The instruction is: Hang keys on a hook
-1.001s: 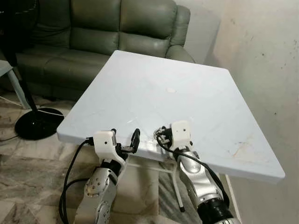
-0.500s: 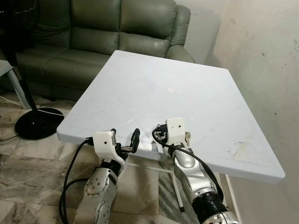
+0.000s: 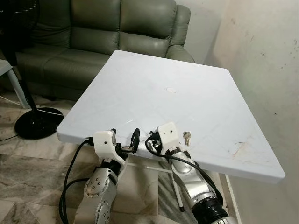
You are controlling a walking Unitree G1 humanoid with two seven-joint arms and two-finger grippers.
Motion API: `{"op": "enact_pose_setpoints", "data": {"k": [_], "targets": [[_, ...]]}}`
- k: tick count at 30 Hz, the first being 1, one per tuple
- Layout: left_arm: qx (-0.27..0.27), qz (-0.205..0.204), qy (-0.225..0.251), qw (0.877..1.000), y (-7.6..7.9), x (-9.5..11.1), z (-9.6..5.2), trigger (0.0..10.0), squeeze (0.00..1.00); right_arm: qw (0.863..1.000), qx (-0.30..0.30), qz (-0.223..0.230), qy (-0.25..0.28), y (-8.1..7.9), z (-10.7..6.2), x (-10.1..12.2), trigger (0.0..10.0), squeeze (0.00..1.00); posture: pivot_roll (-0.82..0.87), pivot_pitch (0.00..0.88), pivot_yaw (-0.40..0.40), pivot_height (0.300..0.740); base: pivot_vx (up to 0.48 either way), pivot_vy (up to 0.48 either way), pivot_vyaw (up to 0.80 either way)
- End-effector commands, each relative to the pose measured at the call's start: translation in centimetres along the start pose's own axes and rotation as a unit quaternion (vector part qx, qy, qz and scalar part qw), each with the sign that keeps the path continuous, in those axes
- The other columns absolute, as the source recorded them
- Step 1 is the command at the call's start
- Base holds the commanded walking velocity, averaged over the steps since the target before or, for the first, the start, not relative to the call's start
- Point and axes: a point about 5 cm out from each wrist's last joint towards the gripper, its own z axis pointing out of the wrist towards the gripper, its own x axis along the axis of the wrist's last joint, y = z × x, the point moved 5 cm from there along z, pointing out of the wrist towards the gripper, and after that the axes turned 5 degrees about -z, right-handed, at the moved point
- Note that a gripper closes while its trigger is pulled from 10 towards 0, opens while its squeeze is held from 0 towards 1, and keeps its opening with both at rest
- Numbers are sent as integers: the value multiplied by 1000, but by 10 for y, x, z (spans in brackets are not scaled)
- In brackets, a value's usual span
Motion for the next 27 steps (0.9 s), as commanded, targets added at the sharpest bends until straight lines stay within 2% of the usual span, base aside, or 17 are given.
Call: {"op": "enact_pose_setpoints", "data": {"k": [1, 7, 8, 10, 18, 24, 27], "targets": [[-12, -24, 5, 1000, 17, 0, 3, 10000, 0, 1000, -1, -9, 0, 1, 0, 2, 10000, 0, 48, 50, -143, 740, 0, 0, 0], [-11, -25, 4, 1000, 17, 0, 3, 10000, 0, 1000, 5, -5, -5, -3, 2, 3, 10000, 0, 48, 55, -142, 740, 0, 0, 0], [-10, -25, 3, 1000, 16, -1, 2, 10000, 0, 1000, 6, 16, -10, -3, 5, 5, 10000, 0, 47, 57, -142, 740, 0, 0, 0], [-9, -25, 2, 1000, 16, -1, 2, 10000, 0, 1000, 8, 25, -11, -4, 6, 5, 10000, 0, 47, 57, -142, 740, 0, 0, 0], [1, -26, -4, 1000, 15, -3, 2, 10000, 0, 992, 16, 122, -24, -4, 14, 14, 10000, 0, 46, 59, -142, 740, 0, 0, 0], [7, -26, -7, 1000, 14, -4, 2, 10000, 0, 990, 14, 134, -32, -4, 17, 13, 10000, 0, 48, 62, -142, 740, 0, 0, 0], [9, -25, -7, 1000, 13, -4, 2, 10000, 0, 991, 18, 123, -40, -6, 16, 9, 10000, 0, 48, 64, -142, 740, 0, 0, 0]]}}
